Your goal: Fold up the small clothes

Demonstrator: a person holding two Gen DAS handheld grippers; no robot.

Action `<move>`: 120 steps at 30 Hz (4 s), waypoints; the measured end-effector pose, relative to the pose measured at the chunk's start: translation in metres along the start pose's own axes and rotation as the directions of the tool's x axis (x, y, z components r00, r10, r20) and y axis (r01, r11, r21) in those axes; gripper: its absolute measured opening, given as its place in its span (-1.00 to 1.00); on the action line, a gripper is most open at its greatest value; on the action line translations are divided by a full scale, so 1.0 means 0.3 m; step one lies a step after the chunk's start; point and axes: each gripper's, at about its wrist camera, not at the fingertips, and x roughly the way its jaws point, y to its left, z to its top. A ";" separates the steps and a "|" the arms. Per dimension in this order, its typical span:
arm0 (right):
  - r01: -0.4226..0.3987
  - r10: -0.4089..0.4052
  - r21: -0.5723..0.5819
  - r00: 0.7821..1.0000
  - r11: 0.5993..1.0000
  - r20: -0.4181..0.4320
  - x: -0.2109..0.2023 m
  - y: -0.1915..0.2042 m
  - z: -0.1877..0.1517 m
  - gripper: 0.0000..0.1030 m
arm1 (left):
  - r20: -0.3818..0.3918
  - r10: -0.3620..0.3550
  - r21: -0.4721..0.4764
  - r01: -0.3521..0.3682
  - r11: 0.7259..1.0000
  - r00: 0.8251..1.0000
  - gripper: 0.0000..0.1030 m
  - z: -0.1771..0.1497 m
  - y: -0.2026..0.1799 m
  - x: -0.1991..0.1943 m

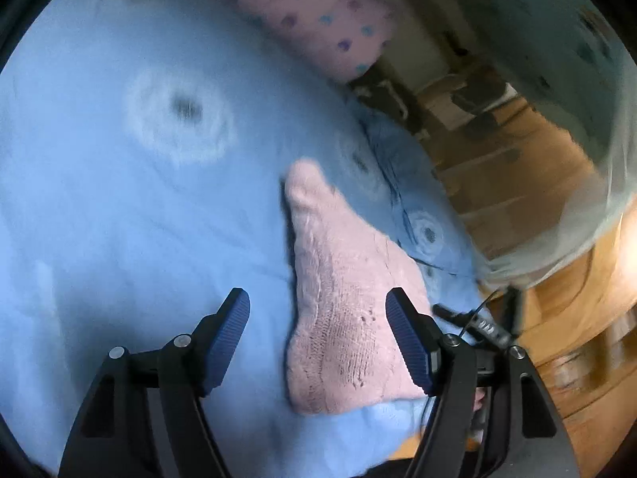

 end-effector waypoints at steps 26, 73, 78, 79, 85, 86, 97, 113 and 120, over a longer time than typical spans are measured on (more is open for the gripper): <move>-0.465 0.469 0.061 0.873 0.883 -0.135 0.163 0.110 -0.119 -0.22 | -0.022 0.120 0.187 -0.114 0.976 0.993 -0.63 -0.026 -0.161 0.147; -0.541 0.484 -0.166 0.826 0.824 -0.289 0.135 0.428 -0.238 -0.26 | -0.027 0.231 0.178 -0.223 0.958 0.973 -0.37 -0.052 -0.070 -0.014; -0.473 0.438 -0.095 0.861 0.876 -0.258 0.174 0.400 -0.228 0.09 | -0.027 0.134 -0.005 -0.134 0.991 0.991 -0.17 -0.014 0.031 -0.049; -0.477 0.449 -0.059 0.856 0.877 -0.255 0.178 0.392 -0.219 0.12 | -0.013 0.102 -0.043 -0.103 0.994 0.995 -0.15 -0.001 0.047 -0.061; -0.400 0.381 -0.081 0.906 0.913 -0.185 0.172 0.424 -0.209 0.27 | 0.080 0.038 -0.136 -0.027 0.990 0.996 0.02 0.058 0.108 -0.081; -0.389 0.371 -0.085 0.912 0.917 -0.177 0.174 0.436 -0.208 0.29 | 0.040 0.026 -0.139 -0.020 0.990 0.999 0.05 0.064 0.117 -0.052; -0.409 0.390 -0.102 0.905 0.907 -0.168 0.183 0.513 -0.160 -0.33 | -0.034 0.084 -0.026 -0.085 0.996 0.996 -0.55 0.060 0.044 0.032; -0.460 0.465 -0.161 0.885 0.873 -0.008 0.061 0.669 0.114 -0.35 | 0.026 0.087 0.081 -0.088 0.993 0.996 -0.59 0.330 -0.144 0.038; -0.427 0.439 -0.195 0.898 0.883 0.022 0.147 0.728 0.269 -0.35 | 0.032 0.130 0.170 -0.134 0.976 0.991 -0.59 0.545 -0.147 0.168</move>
